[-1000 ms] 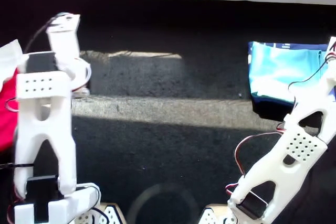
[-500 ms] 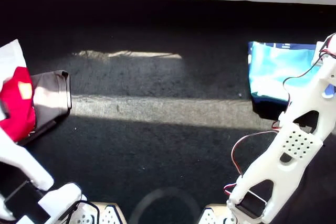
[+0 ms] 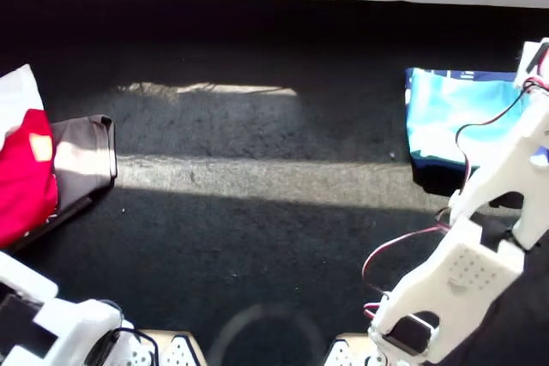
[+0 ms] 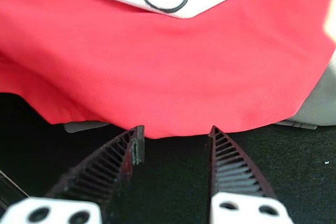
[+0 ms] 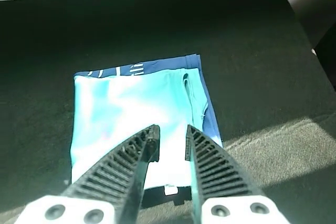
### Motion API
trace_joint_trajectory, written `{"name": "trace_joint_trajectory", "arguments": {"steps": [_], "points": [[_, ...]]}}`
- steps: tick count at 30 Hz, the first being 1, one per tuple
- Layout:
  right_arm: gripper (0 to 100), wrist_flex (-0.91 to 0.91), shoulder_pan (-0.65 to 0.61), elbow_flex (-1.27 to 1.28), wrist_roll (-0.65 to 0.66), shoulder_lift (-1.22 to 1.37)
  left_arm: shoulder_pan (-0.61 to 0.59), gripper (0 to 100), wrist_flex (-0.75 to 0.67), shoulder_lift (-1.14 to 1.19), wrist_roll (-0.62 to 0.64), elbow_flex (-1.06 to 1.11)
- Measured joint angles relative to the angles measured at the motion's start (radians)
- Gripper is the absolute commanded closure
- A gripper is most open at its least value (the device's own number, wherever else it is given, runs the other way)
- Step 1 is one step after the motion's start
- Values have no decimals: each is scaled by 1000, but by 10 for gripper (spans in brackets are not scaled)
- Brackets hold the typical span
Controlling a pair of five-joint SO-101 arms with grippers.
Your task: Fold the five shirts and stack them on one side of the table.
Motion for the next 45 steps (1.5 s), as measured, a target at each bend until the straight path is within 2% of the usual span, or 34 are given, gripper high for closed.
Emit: {"name": "trace_joint_trajectory", "arguments": {"steps": [8, 13, 15, 17, 24, 27, 32, 37, 41, 45], "points": [[911, 0, -104, 555, 0, -428, -46, 798, -25, 183, 0, -54], [911, 0, -178, 789, 0, -652, -44, 802, -66, 267, 0, -98], [911, 0, -206, 868, 0, -735, -43, 857, -80, 282, 0, -98], [911, 0, -229, 941, 0, -815, -41, 995, -84, 290, 0, -100], [911, 0, -265, 1217, 0, -1026, 28, 991, -81, 290, 0, -100], [911, 0, -265, 1352, 0, -1096, 80, 991, -25, 287, 0, -123], [911, -2, -265, 1537, 0, -1195, 242, 991, 141, 184, 0, -180], [911, -54, -265, 1679, 0, -1284, 465, 991, 333, 6, 43, -242], [911, -80, -267, 1781, 0, -1338, 701, 991, 428, -157, 103, -278], [911, -98, -267, 1875, 0, -1381, 979, 991, 446, -313, 166, -281]]}}
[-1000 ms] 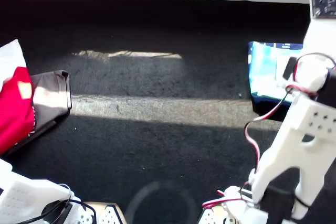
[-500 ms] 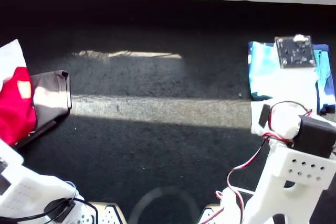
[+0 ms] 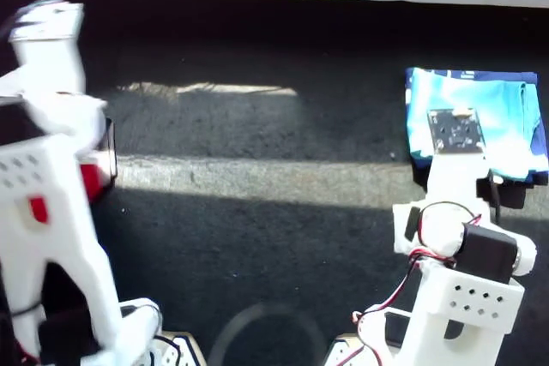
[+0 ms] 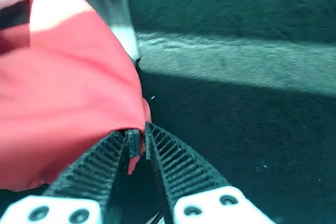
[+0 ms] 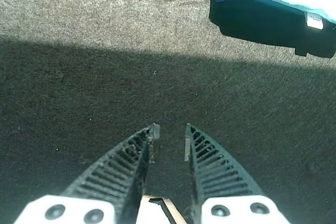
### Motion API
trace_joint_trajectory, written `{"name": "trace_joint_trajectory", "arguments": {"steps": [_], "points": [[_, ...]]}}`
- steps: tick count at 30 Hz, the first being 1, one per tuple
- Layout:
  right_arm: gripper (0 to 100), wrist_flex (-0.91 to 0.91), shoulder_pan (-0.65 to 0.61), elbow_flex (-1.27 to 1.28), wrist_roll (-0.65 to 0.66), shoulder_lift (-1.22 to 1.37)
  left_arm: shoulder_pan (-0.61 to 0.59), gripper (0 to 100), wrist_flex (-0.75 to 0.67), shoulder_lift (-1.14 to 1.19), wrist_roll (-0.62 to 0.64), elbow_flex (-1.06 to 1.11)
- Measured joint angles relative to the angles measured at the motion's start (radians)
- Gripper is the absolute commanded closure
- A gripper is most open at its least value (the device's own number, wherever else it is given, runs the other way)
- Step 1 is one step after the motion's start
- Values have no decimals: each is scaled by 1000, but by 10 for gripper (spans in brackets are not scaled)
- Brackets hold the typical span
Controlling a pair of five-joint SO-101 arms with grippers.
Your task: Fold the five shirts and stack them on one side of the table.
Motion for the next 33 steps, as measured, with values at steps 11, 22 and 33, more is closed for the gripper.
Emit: {"name": "trace_joint_trajectory", "arguments": {"steps": [11, 22, 33], "points": [[911, -78, 0, 98, 0, -92, 760, 989, -41, -48, 86, 3], [911, -78, 0, 196, 0, -127, 806, 853, -110, 135, 87, -40], [910, -84, -255, 204, 0, -126, 370, 853, 52, -26, 6, -250]]}}
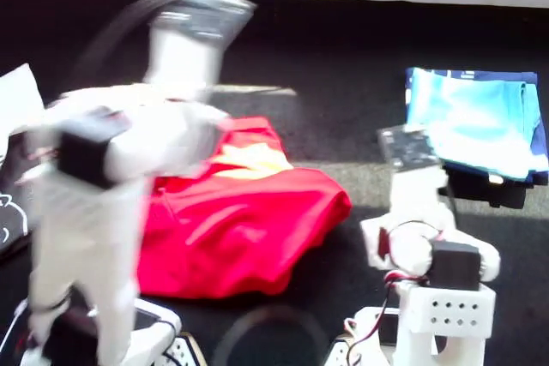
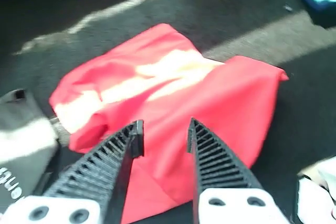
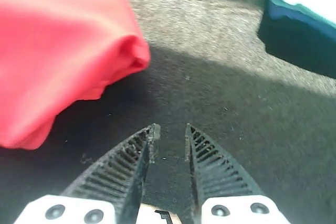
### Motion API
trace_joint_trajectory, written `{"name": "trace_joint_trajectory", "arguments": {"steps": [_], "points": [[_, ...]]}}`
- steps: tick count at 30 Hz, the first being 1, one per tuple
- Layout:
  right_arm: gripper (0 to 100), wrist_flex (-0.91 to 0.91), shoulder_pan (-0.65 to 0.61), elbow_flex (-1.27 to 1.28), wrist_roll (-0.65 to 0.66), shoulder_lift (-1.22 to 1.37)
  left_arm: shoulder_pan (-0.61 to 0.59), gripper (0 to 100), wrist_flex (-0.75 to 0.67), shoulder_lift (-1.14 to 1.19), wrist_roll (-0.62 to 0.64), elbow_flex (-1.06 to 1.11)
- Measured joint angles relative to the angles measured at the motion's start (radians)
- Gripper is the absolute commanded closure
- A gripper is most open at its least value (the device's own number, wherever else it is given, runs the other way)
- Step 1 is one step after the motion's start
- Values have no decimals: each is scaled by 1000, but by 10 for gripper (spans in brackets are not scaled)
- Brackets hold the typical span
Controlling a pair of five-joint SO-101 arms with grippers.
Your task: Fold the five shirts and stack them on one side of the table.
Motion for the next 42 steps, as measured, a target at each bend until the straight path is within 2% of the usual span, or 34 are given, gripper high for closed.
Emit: {"name": "trace_joint_trajectory", "arguments": {"steps": [4, 9, 12, 15, 19, 23, 26, 29, 31, 37, 42], "points": [[910, -52, -180, 0, -48, 49, -270, 853, 2, -161, -114, 81], [903, -150, -388, -2, -138, 232, -637, 853, 3, -370, -247, 356], [824, -193, -516, -17, -147, 350, -809, 853, -2, -468, -311, 551], [753, -238, -617, -38, -147, 459, -924, 853, -51, -545, -354, 724], [753, -322, -717, -40, -147, 597, -1043, 853, -133, -601, -387, 895], [753, -404, -784, -40, -147, 727, -1100, 853, -155, -614, -411, 990], [799, -466, -787, -41, -147, 841, -1105, 853, -158, -615, -413, 1017], [998, -509, -735, -46, -147, 957, -1106, 853, -158, -615, -413, 1020], [965, -535, -654, -58, -149, 1023, -1108, 853, -158, -615, -413, 1020], [991, -540, -334, -175, -144, 1056, -1108, 853, -181, -615, -413, 1023], [987, -460, -158, -339, -31, 1056, -1106, 851, -230, -615, -413, 1023]]}}
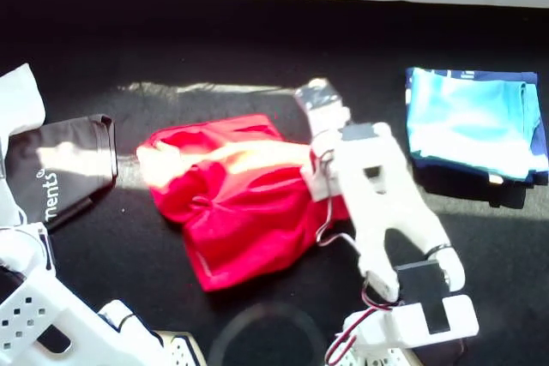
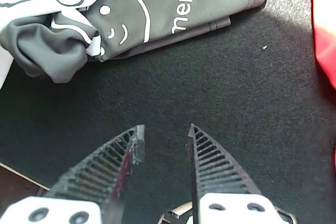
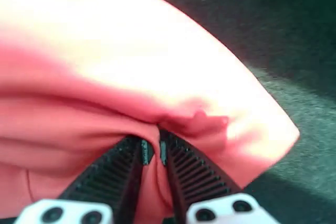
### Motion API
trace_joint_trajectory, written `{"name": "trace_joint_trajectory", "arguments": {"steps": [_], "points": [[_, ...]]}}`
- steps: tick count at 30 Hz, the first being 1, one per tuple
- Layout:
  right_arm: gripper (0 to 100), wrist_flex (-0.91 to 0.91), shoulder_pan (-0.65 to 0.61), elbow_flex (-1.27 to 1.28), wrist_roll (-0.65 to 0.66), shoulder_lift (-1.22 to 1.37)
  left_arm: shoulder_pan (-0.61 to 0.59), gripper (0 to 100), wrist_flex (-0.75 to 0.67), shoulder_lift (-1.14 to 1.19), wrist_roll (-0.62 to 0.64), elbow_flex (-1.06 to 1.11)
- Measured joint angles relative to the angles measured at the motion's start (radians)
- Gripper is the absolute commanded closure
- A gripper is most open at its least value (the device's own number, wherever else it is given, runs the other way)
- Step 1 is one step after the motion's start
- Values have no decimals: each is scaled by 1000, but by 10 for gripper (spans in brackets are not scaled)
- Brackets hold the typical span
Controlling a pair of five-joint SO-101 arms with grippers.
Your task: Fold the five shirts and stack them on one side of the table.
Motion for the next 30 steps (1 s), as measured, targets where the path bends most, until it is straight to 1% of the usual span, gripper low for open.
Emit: {"name": "trace_joint_trajectory", "arguments": {"steps": [4, 5, 10, 13, 17, 21, 24, 30], "points": [[981, 51, 89, -135, 43, -2, 8, 851, -2, 0, 0, 11], [967, 63, 107, -166, 46, -2, 17, 851, -2, 0, 0, 21], [841, 147, 150, -284, 46, -2, 109, 851, -2, 0, 2, 87], [840, 221, 152, -342, 46, -5, 158, 851, -2, 0, 2, 109], [840, 315, 153, -420, 34, -21, 181, 851, -8, 0, 2, 135], [840, 370, 153, -425, 28, -123, 209, 851, -8, 0, 2, 152], [840, 397, 100, -351, 28, -255, 249, 850, -17, 0, 29, 153], [840, 397, -104, -52, 26, -548, 325, 850, -35, 0, 100, 153]]}}
